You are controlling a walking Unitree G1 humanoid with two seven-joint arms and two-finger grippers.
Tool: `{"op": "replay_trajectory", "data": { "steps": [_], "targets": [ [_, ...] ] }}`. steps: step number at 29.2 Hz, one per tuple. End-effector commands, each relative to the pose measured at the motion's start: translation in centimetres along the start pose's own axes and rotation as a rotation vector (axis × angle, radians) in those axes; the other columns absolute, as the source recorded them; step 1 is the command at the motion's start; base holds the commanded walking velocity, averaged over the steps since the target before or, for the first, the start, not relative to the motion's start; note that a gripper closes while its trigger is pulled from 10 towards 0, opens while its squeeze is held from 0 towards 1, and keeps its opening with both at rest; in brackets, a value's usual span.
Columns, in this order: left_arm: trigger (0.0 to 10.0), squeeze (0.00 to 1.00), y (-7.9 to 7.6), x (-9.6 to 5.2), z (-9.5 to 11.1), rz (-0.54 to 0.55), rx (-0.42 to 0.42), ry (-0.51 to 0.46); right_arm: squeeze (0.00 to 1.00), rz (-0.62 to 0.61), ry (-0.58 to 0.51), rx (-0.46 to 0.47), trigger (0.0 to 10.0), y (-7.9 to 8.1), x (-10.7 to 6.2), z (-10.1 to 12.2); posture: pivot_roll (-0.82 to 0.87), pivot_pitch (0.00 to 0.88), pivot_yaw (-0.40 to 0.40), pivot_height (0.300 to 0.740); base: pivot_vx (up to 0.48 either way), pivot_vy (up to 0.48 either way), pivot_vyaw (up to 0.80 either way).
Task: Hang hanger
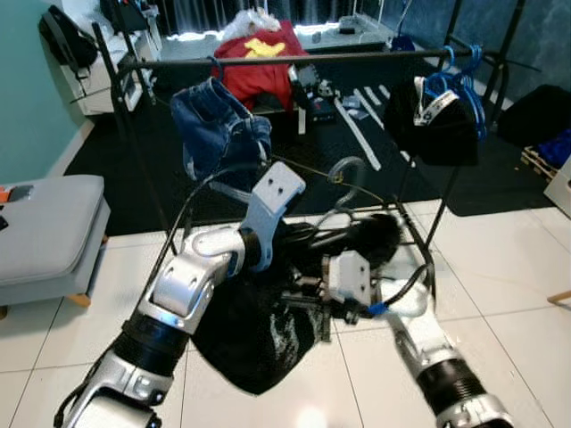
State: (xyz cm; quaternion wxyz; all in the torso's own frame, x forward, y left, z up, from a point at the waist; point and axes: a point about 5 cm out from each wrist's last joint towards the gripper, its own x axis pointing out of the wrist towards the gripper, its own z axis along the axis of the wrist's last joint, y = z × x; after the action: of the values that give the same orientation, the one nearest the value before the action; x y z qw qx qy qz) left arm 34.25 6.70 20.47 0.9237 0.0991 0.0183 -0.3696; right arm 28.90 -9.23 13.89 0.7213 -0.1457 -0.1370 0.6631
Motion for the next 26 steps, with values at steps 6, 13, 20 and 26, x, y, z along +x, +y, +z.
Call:
{"op": "replay_trajectory", "data": {
  "steps": [6,13,20,26],
  "targets": [
    [0.0,0.0,3.9,0.2,1.5,0.297,-0.051,-0.081,0.0,0.055,-0.037,0.007,0.0,1.0,0.9,0.4,0.05,0.084,0.066,0.74,0.0,0.0,0.0],
    [0.0,0.0,4.6,0.2,1.4,0.355,-0.041,-0.066,0.0,0.05,-0.026,0.015,0.0,1.0,1.1,0.7,0.05,0.087,0.066,0.74,0.0,0.0,0.0],
    [0.0,0.0,0.8,1.2,0.9,0.2,-0.019,-0.042,0.0,0.009,0.053,0.023,0.0,0.2,2.2,0.0,0.05,0.088,0.06,0.74,0.0,0.0,0.0],
    [0.0,0.0,-1.1,1.6,1.2,0.171,-0.02,-0.061,0.0,-0.016,0.078,0.053,0.0,-0.2,3.3,-0.4,0.06,0.089,0.062,0.74,0.0,0.0,0.0]
  ]
}}
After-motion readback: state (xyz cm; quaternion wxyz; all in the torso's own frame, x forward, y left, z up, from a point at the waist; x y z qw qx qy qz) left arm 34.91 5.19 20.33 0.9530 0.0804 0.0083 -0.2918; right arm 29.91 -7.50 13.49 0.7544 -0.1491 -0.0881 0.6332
